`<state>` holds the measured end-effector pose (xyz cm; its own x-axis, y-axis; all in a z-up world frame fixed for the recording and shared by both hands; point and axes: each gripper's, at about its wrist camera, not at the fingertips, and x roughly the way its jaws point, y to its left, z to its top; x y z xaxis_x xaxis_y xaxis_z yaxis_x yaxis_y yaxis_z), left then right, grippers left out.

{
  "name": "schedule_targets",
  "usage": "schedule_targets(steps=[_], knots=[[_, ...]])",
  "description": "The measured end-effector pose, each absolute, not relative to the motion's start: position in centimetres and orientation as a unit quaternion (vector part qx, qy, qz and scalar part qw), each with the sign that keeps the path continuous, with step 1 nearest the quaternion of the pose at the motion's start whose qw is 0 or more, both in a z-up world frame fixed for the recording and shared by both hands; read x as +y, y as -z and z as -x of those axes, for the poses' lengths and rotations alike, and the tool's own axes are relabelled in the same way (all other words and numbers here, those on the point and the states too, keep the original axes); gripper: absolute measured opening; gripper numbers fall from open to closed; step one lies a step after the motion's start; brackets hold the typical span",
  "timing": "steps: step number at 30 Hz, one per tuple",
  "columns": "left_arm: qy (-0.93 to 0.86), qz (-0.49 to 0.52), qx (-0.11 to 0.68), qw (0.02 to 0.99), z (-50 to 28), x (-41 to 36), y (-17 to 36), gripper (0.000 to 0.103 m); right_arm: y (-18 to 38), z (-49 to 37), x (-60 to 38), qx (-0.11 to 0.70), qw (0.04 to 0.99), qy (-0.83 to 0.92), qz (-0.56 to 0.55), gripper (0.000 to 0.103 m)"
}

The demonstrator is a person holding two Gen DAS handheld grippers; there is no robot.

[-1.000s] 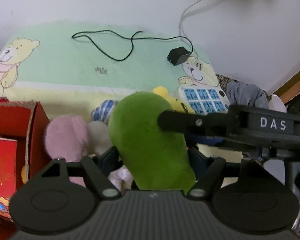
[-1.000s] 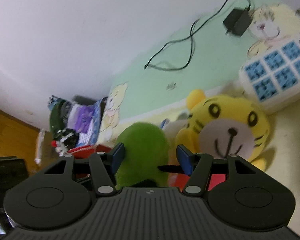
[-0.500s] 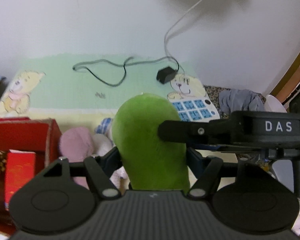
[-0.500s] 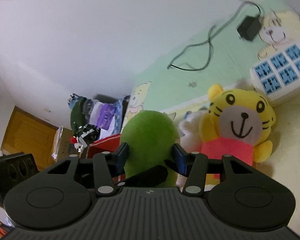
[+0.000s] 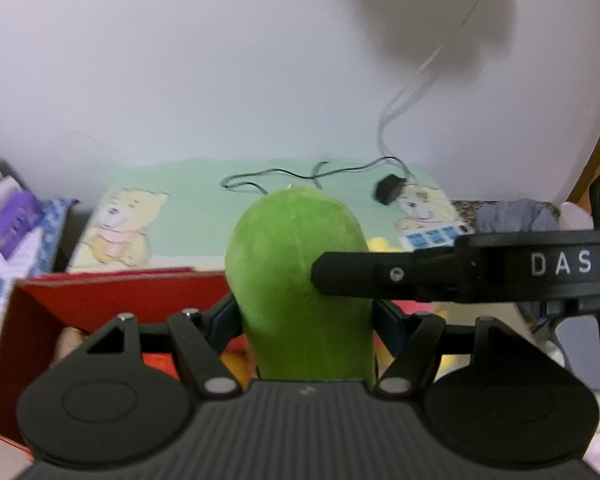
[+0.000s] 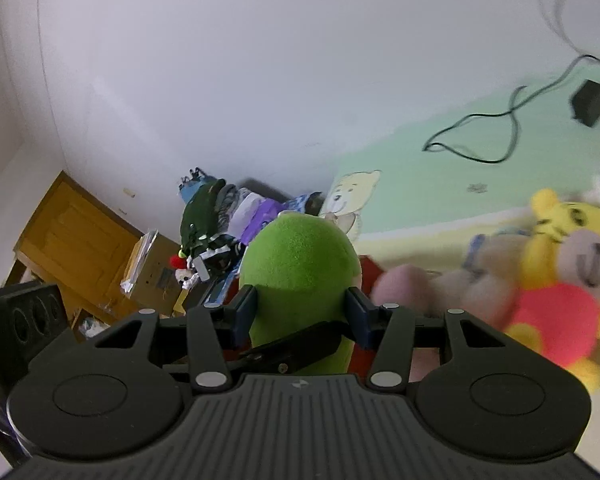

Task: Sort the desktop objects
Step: 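Grasp the green cucumber-shaped plush with the left tool and lift it, then lower the green plush into the red cardboard box and open the left tool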

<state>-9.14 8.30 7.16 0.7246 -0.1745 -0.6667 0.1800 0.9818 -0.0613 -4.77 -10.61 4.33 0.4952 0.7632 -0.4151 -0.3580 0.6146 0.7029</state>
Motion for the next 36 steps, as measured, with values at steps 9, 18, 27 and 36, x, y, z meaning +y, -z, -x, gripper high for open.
schedule_targets(steps=[9, 18, 27, 36], knots=[[0.063, -0.056, 0.387, 0.918, 8.4, 18.3, -6.3, 0.072, -3.0, 3.6, 0.0, 0.379, 0.808, -0.353, -0.281, 0.052], [0.047, -0.091, 0.423, 0.9, 6.8, 25.9, -1.6, 0.072, 1.4, 2.5, 8.8, 0.413, 0.788, -0.347, -0.297, 0.052], [0.034, -0.13, 0.464, 0.876, 5.0, 29.1, 1.1, 0.071, 4.5, 1.5, 13.3, 0.446, 0.765, -0.327, -0.33, 0.052], [0.042, -0.159, 0.465, 0.87, 5.0, 29.7, 1.5, 0.075, 6.3, 0.4, 13.6, 0.479, 0.726, -0.301, -0.391, 0.052]])
